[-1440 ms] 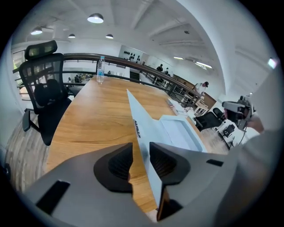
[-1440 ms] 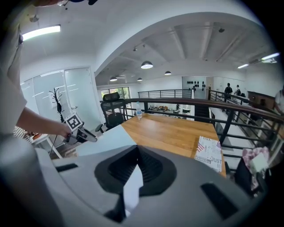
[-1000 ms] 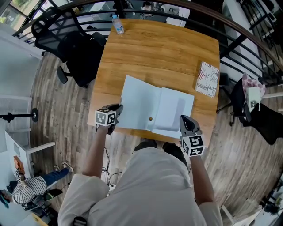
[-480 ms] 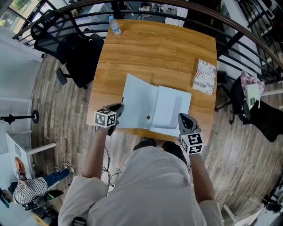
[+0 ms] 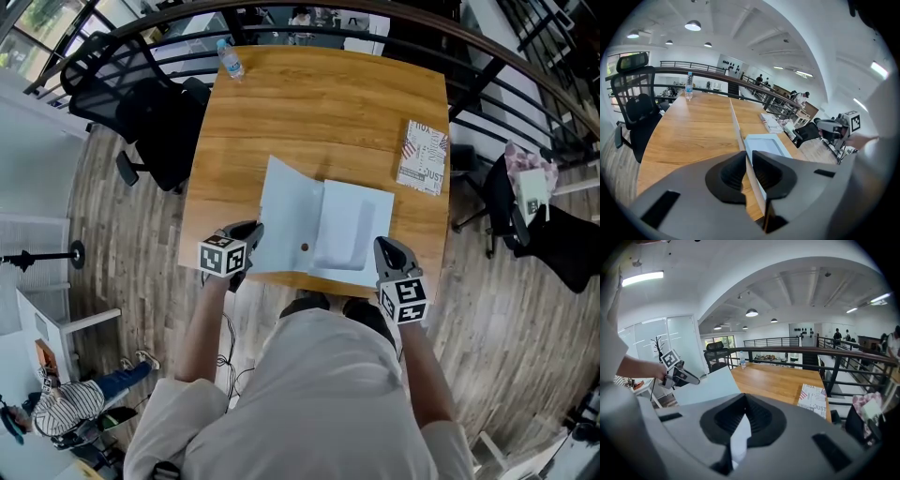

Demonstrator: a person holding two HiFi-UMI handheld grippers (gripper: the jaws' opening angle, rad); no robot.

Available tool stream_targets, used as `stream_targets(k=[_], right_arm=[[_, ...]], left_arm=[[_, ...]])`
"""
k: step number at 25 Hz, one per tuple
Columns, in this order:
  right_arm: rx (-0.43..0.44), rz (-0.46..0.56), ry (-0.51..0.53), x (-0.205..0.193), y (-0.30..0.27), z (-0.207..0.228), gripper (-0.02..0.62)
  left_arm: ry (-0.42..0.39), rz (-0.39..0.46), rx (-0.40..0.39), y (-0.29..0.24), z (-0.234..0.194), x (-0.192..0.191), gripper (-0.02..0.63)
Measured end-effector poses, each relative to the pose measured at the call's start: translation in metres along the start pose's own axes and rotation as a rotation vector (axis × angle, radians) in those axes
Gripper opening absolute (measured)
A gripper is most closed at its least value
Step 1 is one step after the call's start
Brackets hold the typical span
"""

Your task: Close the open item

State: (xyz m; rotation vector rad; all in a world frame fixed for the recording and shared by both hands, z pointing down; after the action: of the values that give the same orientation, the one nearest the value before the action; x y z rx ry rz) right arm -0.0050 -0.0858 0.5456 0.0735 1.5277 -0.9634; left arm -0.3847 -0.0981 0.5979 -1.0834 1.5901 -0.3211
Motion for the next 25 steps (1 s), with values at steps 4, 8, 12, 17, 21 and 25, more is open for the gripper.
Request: stream_targets(k=[4,8,12,17,21,25], right_arm=[[-0.002,0.008,-0.006,-0.004,0.007,0.012,0.002],[-0.004,0.012,-0.011,-0.007,0.013,0.020,0.002],[-0.004,0.011,-0.015,-0.010,0.018,0.028,0.002],[0.000,0.013,-0.017,-0.014,0.024,0.033,0.002],[0.001,0.012,-0.017,-0.015,0.028,0.037,0.002],[-0.008,0.007,-0.028,-0.019,0.033,0.047,0.002]], left_arm=[[-0.003,0.011,-0.002,-0.003,0.017,0.004,0.035],[-0.016,0.016,-0.007,-0.005,0.031,0.007,0.037],[-0.029,0.020,-0.019,-0.009,0.049,0.011,0.043],[-0.027,0.034,-0.039,-0.016,0.069,0.013,0.054],[-0.012,0.047,-0.058,-0.020,0.082,0.015,0.060],[-0.011,0.048,-0.076,-0.027,0.094,0.018,0.066]])
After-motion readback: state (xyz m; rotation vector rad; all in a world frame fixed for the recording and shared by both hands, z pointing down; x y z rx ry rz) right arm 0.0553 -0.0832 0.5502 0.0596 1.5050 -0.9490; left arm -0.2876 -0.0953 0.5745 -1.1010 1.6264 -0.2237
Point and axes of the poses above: the fingertips, and each gripper's own axes: y backward along the fingers, z to its right, x out of its top, the point moved 9 cm from there along y, backward along the fingers, and after that the axes turned 1 degree about x, right-handed, at the moved point
